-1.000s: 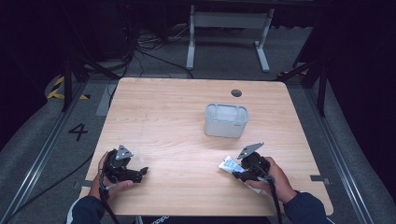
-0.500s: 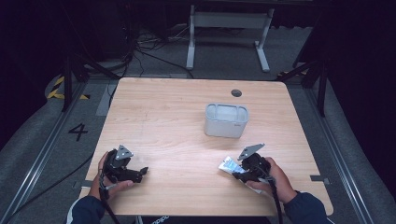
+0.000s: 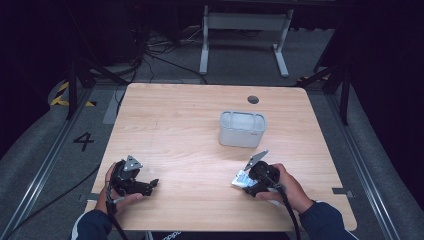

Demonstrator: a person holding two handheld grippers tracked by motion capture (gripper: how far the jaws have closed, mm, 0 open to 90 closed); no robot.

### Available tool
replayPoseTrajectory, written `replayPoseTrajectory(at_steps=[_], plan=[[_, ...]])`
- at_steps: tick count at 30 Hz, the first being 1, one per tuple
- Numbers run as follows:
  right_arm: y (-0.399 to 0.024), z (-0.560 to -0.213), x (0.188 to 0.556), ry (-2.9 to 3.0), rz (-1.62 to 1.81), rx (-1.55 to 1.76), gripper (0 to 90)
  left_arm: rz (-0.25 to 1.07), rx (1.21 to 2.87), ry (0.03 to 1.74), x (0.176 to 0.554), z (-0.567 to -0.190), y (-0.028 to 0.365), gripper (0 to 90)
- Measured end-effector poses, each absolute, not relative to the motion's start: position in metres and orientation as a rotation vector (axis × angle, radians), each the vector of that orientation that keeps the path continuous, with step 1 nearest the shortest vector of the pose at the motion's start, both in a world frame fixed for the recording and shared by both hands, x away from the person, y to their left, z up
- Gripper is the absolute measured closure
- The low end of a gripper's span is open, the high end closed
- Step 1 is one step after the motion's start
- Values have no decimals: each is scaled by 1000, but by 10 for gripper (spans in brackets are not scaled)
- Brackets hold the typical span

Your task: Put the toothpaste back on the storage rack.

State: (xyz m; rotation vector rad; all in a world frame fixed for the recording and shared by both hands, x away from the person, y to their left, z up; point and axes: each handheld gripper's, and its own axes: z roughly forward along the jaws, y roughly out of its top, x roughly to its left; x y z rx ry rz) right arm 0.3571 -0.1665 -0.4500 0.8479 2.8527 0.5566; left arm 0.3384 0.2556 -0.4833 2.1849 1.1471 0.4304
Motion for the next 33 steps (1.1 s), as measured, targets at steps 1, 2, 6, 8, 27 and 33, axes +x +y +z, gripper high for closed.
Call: replayPoseTrajectory(at_steps=[1,2,6,8,27,33], plan=[[-166,-450,357,2859,558,840,441,431,2185,1147,338,-483,256,5],[-165,-450,356,2856,562,842,448,431,2183,1148,338,-483,255,5],[-166,-450,356,2854,572,834,510,430,2185,1147,338,-483,256,5],[-167,-449,356,2857,580,825,535,431,2185,1147,338,-483,256,5],[-180,-443,351,2812,729,832,644,430,2183,1148,338,-483,255,5],[-187,-437,351,2782,793,835,648,430,2183,1149,338,-483,255,5]])
